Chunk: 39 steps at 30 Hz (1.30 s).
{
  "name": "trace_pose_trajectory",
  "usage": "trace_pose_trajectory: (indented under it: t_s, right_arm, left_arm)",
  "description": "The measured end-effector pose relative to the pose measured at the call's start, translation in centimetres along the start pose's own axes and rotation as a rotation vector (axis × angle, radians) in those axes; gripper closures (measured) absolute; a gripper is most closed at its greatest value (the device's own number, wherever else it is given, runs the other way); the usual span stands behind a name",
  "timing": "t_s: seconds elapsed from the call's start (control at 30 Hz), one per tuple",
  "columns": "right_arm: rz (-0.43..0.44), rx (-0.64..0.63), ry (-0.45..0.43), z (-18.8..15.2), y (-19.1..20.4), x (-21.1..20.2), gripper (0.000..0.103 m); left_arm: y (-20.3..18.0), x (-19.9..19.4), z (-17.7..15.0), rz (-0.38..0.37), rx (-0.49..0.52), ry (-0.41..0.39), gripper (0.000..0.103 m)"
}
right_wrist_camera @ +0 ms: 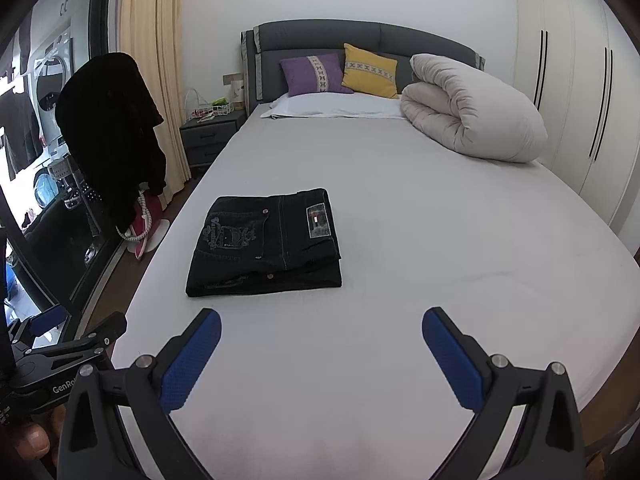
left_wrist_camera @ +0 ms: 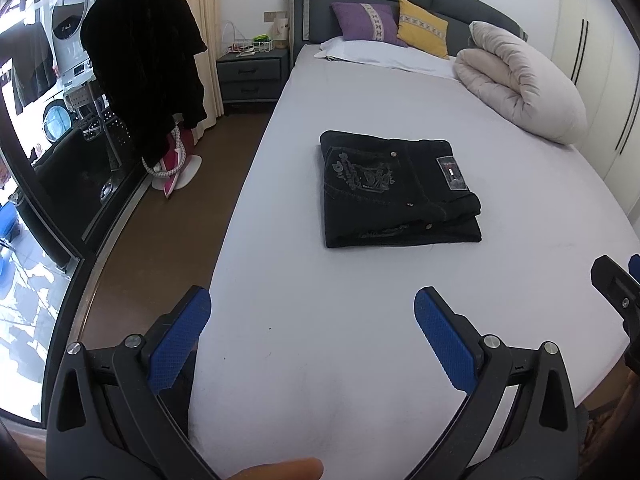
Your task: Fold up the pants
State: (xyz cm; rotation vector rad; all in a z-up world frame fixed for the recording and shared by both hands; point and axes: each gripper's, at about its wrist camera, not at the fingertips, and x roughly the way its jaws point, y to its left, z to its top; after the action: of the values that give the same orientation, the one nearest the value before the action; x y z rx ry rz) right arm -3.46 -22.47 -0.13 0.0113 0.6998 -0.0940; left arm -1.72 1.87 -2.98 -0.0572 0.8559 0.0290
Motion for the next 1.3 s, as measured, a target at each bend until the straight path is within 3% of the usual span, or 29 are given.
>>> trace_pose_trajectory:
  t_s: [0.47, 1.3]
  right_arm:
    - [-0.002, -0.004, 0.029, -0.6, 0.1, 0.6, 0.0]
    - [-0.002, -0.006, 0.053, -1.1, 0.5, 0.9, 0.0]
  left_arm:
    - [-0.8, 1.4, -0.9, 0.046, 0.005, 0.028, 0.0]
    - [-1.1, 1.8, -1.8, 0.057, -0.005, 0.038, 0.0]
